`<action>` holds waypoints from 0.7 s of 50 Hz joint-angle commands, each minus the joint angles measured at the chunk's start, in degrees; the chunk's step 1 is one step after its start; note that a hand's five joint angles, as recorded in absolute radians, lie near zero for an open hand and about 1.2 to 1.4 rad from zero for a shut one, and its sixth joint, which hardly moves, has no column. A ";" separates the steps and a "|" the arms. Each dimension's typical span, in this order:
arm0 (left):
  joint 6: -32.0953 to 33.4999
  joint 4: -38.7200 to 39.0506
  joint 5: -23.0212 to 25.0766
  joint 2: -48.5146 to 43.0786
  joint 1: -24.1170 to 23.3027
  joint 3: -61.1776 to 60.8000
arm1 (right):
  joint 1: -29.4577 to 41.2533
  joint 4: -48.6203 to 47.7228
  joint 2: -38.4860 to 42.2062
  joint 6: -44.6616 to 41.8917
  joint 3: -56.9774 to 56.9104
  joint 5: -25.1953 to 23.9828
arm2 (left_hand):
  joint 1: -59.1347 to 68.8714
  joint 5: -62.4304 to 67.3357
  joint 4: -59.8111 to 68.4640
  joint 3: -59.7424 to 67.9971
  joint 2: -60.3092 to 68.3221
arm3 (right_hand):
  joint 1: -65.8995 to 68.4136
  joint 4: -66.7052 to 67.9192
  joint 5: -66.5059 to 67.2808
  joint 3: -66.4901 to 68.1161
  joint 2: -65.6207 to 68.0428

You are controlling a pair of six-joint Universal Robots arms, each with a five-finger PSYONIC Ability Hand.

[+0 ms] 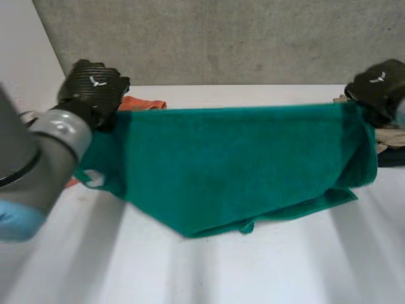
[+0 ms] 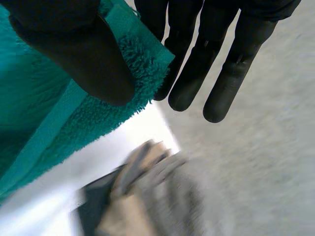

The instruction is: Fold the laundry.

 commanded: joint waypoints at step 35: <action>7.69 32.83 -5.61 -4.98 -6.91 -21.90 | 0.78 -24.33 8.23 1.73 22.23 -11.09 | 13.91 13.96 11.23 11.36 11.24 | 15.63 11.13 13.08 11.48 12.88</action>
